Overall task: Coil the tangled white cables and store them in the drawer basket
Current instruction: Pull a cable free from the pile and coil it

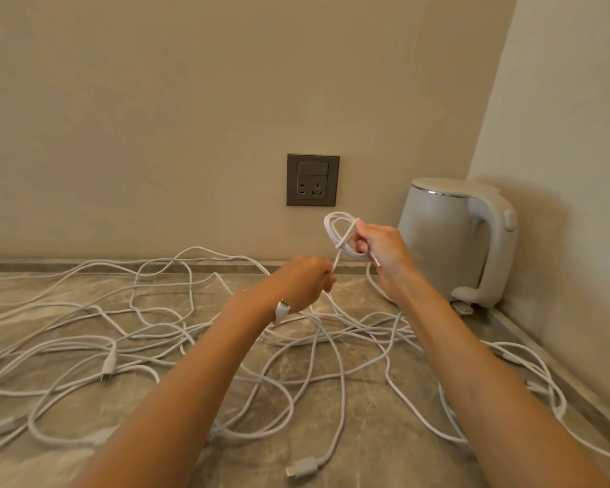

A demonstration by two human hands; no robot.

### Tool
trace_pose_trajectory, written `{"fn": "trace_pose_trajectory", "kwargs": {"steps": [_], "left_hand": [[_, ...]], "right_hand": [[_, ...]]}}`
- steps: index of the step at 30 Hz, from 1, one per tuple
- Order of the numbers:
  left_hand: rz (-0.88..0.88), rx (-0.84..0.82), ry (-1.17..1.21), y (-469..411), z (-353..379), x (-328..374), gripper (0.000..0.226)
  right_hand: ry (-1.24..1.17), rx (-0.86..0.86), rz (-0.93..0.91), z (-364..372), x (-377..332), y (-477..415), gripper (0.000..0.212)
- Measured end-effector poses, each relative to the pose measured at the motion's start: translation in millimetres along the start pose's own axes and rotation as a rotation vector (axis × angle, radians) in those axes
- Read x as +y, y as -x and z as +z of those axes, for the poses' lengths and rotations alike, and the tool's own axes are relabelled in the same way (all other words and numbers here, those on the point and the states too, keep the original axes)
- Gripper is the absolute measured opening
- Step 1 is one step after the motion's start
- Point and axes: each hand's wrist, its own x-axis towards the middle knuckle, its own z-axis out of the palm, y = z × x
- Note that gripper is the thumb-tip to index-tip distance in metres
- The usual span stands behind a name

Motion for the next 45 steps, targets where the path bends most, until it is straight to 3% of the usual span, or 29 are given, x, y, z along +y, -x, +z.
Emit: {"fn": "trace_pose_trajectory", "kwargs": {"steps": [4,9,11,14,20,24,31,34,37,40,44,45], "left_hand": [[0.05,0.089,-0.111,2.9,-0.2,0.7,0.022],[0.065,0.172,-0.221,4.3,-5.3,6.4,0.021],[0.07,0.184,-0.236,4.4,-9.5,4.6,0.02],[0.066,0.193,-0.248,5.8,-14.7,-0.1,0.018],[0.108,0.302,-0.358,7.9,-19.0,-1.2,0.015],[0.069,0.361,-0.264,10.1,-25.5,-4.6,0.017],[0.166,0.43,-0.11,13.2,-29.4,-7.5,0.022],[0.191,0.404,-0.002,12.3,-29.0,-8.3,0.019],[0.186,0.337,0.097,10.2,-25.8,-9.3,0.017],[0.207,0.251,0.198,8.6,-22.3,-9.3,0.017],[0.179,0.104,0.326,10.6,-16.0,-9.9,0.034],[0.162,0.083,0.334,10.5,-13.4,-10.0,0.035]], "right_hand": [[0.294,0.09,-0.131,2.6,-1.5,1.2,0.035],[0.82,0.069,-0.313,3.8,-1.9,5.9,0.024],[0.983,0.03,-0.352,4.6,1.0,5.6,0.023],[1.032,-0.14,-0.32,3.0,1.3,4.6,0.021],[0.709,-0.524,-0.19,-6.8,-10.4,13.4,0.022],[0.555,-0.668,-0.184,-13.7,-14.3,12.9,0.028],[0.123,-0.979,-0.032,-23.7,-12.9,13.1,0.023],[-0.038,-1.012,0.027,-28.7,-10.5,11.8,0.035],[-0.15,-1.014,0.04,-29.3,-6.0,10.9,0.01],[-0.25,-0.992,0.075,-29.7,-0.3,8.0,0.033],[-0.355,-0.883,0.023,-24.9,0.0,7.9,0.011],[-0.383,-0.845,0.014,-23.5,-0.2,7.3,0.016]]}}
